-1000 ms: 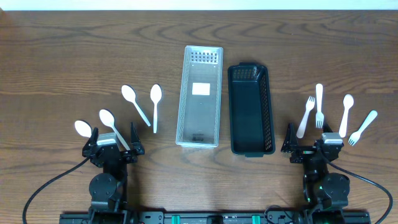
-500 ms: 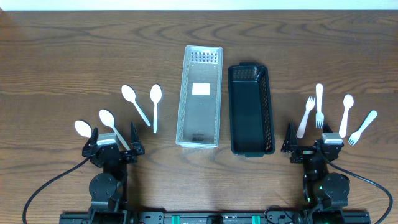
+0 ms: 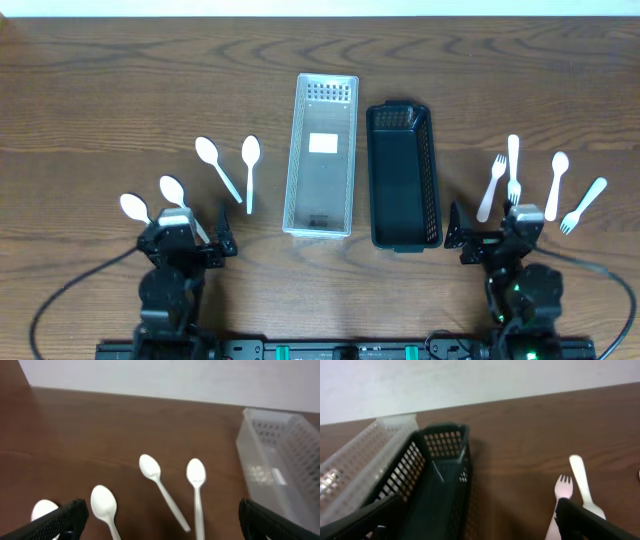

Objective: Pack container

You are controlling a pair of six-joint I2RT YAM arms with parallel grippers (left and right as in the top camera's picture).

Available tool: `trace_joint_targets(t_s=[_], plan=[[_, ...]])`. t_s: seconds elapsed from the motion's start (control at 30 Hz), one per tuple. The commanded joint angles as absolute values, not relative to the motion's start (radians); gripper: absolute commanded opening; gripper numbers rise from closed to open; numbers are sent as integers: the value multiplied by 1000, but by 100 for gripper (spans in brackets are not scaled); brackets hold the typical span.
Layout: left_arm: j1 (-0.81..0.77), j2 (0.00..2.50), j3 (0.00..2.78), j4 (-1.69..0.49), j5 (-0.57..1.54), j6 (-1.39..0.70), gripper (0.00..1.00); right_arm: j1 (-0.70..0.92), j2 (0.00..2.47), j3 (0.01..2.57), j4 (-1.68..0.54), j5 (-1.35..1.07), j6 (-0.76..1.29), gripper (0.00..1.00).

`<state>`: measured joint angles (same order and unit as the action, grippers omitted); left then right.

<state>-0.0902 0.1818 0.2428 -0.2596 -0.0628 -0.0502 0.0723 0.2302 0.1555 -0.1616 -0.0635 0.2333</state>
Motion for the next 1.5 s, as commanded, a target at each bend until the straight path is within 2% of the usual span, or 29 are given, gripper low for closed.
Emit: trace_joint_targets(t_s=[0.0, 0.17, 0.4, 0.57, 0.6, 0.7, 0.73, 0.83, 0.87, 0.93, 1.03, 1.07, 1.1, 1.13, 1.47], plan=[[-95, 351, 502, -323, -32, -89, 98, 85, 345, 326, -199, -110, 254, 99], [-98, 646, 840, -558, 63, -108, 98, 86, 589, 612, -450, -139, 253, 99], [-98, 1040, 1243, -956, 120, -117, 98, 86, 976, 1052, -929, -93, 162, 99], [-147, 1195, 1320, -1050, 124, -91, 98, 87, 1134, 1173, -1021, -118, 118, 98], [-171, 1217, 1320, -1050, 132, -62, 98, 87, 1152, 1174, -1016, -121, 113, 87], [-243, 1266, 1320, -1045, 131, -63, 98, 87, 1190, 1174, -1022, -122, 115, 32], [-265, 1280, 1320, -1040, 131, -64, 99, 87, 1199, 1174, -1025, -125, 115, 22], [-335, 1323, 1320, -1008, 132, -64, 95, 93, 1218, 1174, -1037, -125, 119, 4], [-352, 1336, 1320, -996, 132, -64, 84, 97, 1222, 1174, -1042, -125, 119, 1], [-385, 1360, 1320, -981, 132, -64, 55, 111, 1230, 1174, -1053, -125, 118, 1], [-417, 1391, 1320, -978, 131, -64, 34, 140, 1238, 1173, -1061, -124, 118, 1], [-422, 1401, 1320, -978, 132, -65, 26, 148, 1242, 1172, -1061, -124, 118, 1], [-427, 1412, 1320, -978, 132, -65, 11, 158, 1245, 1171, -1061, -124, 118, 1], [-430, 1423, 1319, -978, 132, -65, 6, 165, 1249, 1169, -1060, -124, 118, 1], [-477, 1562, 1312, -978, 132, -64, 6, 254, 1364, 1164, -1070, -125, 119, 2]])
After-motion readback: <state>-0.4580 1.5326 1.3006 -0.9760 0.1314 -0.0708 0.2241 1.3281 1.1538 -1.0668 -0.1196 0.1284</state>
